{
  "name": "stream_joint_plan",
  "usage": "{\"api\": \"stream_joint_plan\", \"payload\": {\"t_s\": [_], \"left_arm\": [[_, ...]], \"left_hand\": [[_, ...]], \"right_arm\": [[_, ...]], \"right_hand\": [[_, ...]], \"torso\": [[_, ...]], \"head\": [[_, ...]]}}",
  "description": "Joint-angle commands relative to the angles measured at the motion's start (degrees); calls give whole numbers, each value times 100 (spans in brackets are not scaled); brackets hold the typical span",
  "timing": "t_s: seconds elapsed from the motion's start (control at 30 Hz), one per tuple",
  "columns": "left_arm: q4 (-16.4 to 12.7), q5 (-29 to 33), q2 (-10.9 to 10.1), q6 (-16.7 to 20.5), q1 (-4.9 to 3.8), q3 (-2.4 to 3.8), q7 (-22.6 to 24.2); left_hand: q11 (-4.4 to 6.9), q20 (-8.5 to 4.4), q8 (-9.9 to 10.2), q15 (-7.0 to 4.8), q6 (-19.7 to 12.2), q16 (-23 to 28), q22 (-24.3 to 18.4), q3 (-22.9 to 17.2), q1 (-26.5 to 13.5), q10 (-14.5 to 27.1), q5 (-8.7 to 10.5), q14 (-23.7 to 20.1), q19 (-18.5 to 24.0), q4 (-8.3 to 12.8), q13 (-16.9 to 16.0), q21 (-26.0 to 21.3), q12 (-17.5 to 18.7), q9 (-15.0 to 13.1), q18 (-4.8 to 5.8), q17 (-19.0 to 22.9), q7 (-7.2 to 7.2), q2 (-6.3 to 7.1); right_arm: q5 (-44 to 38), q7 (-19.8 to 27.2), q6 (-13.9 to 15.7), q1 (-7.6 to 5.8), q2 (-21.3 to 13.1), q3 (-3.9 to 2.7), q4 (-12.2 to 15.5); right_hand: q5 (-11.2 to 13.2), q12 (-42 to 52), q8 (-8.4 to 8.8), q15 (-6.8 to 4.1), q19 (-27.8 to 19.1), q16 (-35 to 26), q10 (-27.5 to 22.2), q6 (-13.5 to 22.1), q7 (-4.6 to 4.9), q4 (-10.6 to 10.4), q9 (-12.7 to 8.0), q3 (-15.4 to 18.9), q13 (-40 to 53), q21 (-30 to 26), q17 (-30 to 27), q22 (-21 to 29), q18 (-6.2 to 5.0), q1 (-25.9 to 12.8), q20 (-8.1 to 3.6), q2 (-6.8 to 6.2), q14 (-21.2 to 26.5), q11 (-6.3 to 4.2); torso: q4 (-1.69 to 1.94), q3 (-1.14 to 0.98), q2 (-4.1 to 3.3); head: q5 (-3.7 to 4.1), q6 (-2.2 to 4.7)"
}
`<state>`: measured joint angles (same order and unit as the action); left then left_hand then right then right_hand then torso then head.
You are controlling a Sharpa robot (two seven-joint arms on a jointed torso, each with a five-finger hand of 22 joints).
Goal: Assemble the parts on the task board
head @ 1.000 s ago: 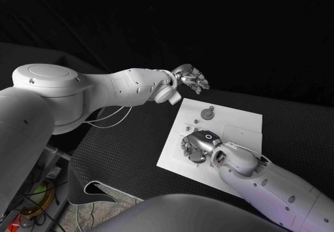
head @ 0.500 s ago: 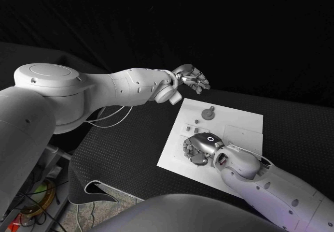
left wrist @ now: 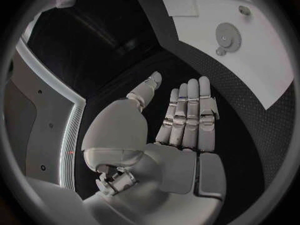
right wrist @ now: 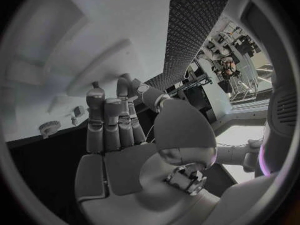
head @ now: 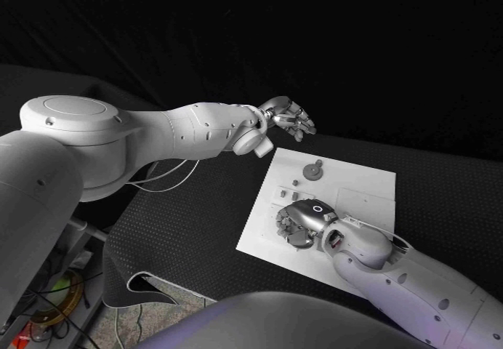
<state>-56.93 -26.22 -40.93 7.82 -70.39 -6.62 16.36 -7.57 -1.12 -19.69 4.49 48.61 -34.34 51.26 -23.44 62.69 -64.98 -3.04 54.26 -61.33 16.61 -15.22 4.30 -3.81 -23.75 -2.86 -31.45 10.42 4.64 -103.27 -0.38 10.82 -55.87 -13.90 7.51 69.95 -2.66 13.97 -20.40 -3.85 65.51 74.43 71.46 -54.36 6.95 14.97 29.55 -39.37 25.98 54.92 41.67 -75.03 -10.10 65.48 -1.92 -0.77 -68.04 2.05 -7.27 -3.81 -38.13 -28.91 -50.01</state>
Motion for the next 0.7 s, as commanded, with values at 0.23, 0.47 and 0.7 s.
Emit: {"api": "stream_joint_plan", "payload": {"t_s": [0.23, 0.47, 0.7], "left_arm": [[-8, 19, 15, -48, -7, 4, 35], [-12, 19, 13, -43, -7, 4, 33], [-12, 19, 14, -44, -7, 4, 33]], "left_hand": [[-20, 6, -39, 9, -57, 30, -7, -7, -21, 34, 17, 43, -33, -10, 10, -23, -22, 9, -93, -10, -2, -45], [-21, 6, -39, 9, -57, 31, -7, -7, -22, 34, 17, 44, -33, -10, 10, -23, -22, 9, -93, -12, -2, -45], [-21, 6, -40, 9, -58, 34, -8, -8, -23, 34, 17, 44, -33, -10, 11, -23, -22, 10, -93, -15, -2, -44]], "right_arm": [[-50, -13, -145, 9, 57, 10, -136], [-50, -11, -176, 22, 76, 23, -168], [-50, -5, -204, 26, 92, 44, -164]], "right_hand": [[-12, -95, 31, 1, -20, -26, -96, 31, 89, 28, 68, -24, -26, -16, 7, -76, -490, -75, -29, 28, 25, 48], [-11, -175, 103, 51, -34, -23, -220, 149, 139, 135, 43, 11, -57, -18, 19, -79, -490, -79, -29, -145, 43, 99], [-12, -198, 126, 74, -44, -21, -251, 180, 157, 144, 38, 49, -63, -24, 30, -78, -490, -74, -20, -242, 63, 121]], "torso": [[-2, -4, 0], [4, -3, -3], [3, 0, -1]], "head": [[31, 1], [76, 1], [52, 1]]}}
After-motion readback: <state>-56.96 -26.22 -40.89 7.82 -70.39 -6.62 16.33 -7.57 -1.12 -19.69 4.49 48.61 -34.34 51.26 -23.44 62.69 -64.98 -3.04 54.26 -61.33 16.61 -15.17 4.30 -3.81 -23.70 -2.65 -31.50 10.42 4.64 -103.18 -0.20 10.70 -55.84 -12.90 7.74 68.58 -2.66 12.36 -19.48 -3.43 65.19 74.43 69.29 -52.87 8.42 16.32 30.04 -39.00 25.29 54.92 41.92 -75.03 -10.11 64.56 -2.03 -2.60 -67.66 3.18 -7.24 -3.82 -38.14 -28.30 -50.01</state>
